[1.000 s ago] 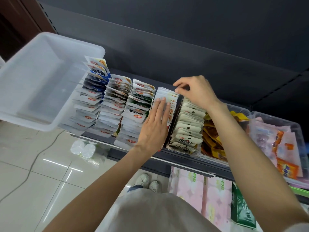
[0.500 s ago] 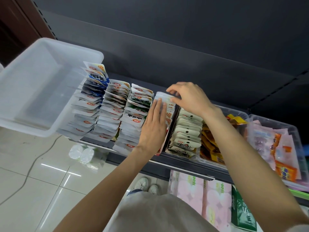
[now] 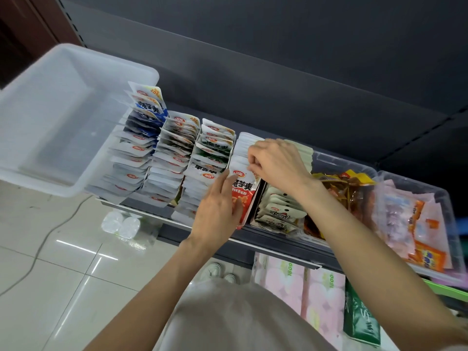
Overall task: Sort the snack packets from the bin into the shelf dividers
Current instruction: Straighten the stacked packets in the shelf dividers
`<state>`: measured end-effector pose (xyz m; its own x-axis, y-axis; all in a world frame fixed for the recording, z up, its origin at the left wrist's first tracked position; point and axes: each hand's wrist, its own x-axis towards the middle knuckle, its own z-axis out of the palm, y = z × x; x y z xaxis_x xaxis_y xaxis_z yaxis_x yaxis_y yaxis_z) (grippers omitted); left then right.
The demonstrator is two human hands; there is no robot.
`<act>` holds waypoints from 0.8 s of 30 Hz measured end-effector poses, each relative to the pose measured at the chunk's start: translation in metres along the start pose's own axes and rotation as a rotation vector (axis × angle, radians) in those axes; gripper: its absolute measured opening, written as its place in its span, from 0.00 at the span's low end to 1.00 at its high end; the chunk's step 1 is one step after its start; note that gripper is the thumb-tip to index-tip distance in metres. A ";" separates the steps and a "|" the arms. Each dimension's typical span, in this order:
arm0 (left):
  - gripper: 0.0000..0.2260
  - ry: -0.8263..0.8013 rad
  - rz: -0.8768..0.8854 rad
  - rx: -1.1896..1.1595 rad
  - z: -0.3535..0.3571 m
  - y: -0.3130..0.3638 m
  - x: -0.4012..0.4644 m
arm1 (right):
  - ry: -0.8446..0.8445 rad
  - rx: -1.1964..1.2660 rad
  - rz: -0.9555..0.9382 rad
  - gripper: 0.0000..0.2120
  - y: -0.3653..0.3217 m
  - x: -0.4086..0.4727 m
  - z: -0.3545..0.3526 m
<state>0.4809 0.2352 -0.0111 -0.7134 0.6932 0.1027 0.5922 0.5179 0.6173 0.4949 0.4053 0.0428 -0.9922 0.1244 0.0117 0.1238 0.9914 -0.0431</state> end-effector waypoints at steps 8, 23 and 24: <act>0.24 -0.044 0.002 0.071 0.008 0.009 0.004 | -0.039 0.027 0.001 0.13 -0.002 -0.014 0.000; 0.24 -0.006 -0.060 0.010 0.009 0.008 0.009 | 0.044 0.143 0.059 0.07 -0.014 0.004 0.005; 0.24 -0.003 -0.060 0.009 0.009 0.008 0.010 | 0.051 0.135 0.071 0.06 -0.012 0.004 0.006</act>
<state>0.4819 0.2512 -0.0118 -0.7464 0.6626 0.0630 0.5516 0.5628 0.6156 0.4895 0.3934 0.0378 -0.9785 0.1989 0.0543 0.1865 0.9660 -0.1791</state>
